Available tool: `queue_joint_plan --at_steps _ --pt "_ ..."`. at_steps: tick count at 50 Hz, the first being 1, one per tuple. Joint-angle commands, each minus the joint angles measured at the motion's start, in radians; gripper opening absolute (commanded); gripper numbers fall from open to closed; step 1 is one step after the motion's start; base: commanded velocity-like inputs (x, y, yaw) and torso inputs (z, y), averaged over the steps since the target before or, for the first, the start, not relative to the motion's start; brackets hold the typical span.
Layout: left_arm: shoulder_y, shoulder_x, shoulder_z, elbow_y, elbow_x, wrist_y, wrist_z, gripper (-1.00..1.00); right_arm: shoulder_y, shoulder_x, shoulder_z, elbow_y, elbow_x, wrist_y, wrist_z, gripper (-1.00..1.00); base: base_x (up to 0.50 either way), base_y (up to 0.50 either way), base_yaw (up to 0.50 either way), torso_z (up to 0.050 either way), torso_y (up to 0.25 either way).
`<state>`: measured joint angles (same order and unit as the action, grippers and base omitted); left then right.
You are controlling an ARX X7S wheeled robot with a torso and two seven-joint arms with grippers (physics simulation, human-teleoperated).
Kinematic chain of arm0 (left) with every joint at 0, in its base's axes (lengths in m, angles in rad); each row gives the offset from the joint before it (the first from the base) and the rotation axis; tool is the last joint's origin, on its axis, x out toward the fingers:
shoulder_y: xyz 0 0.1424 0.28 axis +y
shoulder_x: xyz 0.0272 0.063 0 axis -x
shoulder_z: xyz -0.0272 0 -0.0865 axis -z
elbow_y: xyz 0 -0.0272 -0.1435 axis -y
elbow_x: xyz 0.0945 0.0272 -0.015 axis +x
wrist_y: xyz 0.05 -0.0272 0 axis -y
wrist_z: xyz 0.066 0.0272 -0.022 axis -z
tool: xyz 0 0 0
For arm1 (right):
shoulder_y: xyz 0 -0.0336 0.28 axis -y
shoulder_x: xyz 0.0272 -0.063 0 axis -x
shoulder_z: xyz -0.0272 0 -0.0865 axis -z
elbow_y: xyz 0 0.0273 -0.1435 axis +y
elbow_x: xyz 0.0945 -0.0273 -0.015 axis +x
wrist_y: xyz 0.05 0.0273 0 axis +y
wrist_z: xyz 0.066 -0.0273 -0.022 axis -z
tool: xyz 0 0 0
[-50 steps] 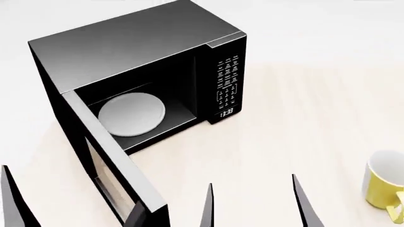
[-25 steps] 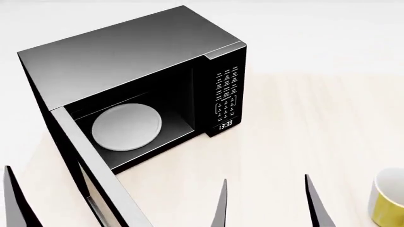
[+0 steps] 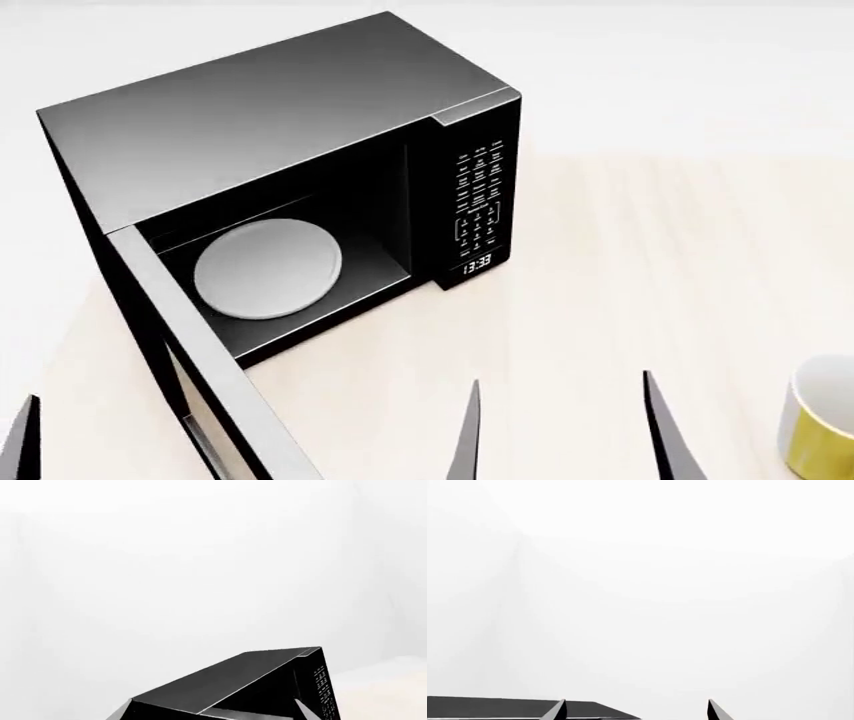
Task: Close the microwave.
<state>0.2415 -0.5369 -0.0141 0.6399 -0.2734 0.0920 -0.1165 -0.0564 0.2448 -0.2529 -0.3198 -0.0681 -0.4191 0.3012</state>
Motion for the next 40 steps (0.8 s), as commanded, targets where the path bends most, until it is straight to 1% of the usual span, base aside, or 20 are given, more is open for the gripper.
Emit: queue_joint_plan --at_steps 1,4,5,7,10,12,17,22,40 --pt "0.072 -0.172 -0.068 -0.061 -0.145 0.014 0.242 1.00 0.004 -0.010 0.012 0.017 -0.019 -0.005 -0.005 1.00 0.00 0.00 0.00 0.000 0.000" --pt "0.062 -0.182 -0.059 -0.086 -0.117 0.026 0.260 1.00 0.004 -0.008 0.010 0.018 -0.017 -0.006 -0.005 1.00 0.00 0.00 0.00 0.000 0.000" --pt "0.046 -0.194 -0.059 -0.097 -0.140 0.014 0.272 1.00 0.004 -0.008 0.010 0.018 -0.017 -0.005 -0.004 1.00 0.00 0.00 0.00 0.000 0.000" --pt "0.034 -0.199 -0.055 -0.108 -0.121 0.017 0.276 1.00 0.005 -0.007 0.009 0.022 -0.017 -0.008 -0.002 1.00 0.00 0.00 0.00 0.000 0.000" --pt "0.030 -0.228 -0.013 -0.129 -0.130 0.002 0.333 1.00 0.006 -0.007 0.007 0.023 -0.017 -0.007 0.000 1.00 0.00 0.00 0.00 0.000 0.000" --pt "0.021 -0.221 0.027 -0.164 -0.102 0.018 0.363 1.00 0.006 -0.007 0.005 0.024 -0.019 -0.006 0.001 1.00 0.00 0.00 0.00 0.000 0.000" --pt "-0.012 -0.185 0.080 -0.245 -0.048 0.061 0.390 1.00 0.006 -0.005 0.002 0.024 -0.014 -0.005 0.003 1.00 0.00 0.00 0.00 0.000 0.000" --pt "-0.068 -0.159 0.144 -0.312 -0.026 0.061 0.431 1.00 0.006 -0.003 0.000 0.025 -0.016 -0.008 0.006 1.00 0.00 0.00 0.00 0.000 0.000" --pt "-0.199 -0.069 0.240 -0.491 0.042 0.109 0.475 1.00 0.005 0.004 -0.011 0.029 -0.018 -0.013 0.015 1.00 0.00 0.00 0.00 0.000 0.000"
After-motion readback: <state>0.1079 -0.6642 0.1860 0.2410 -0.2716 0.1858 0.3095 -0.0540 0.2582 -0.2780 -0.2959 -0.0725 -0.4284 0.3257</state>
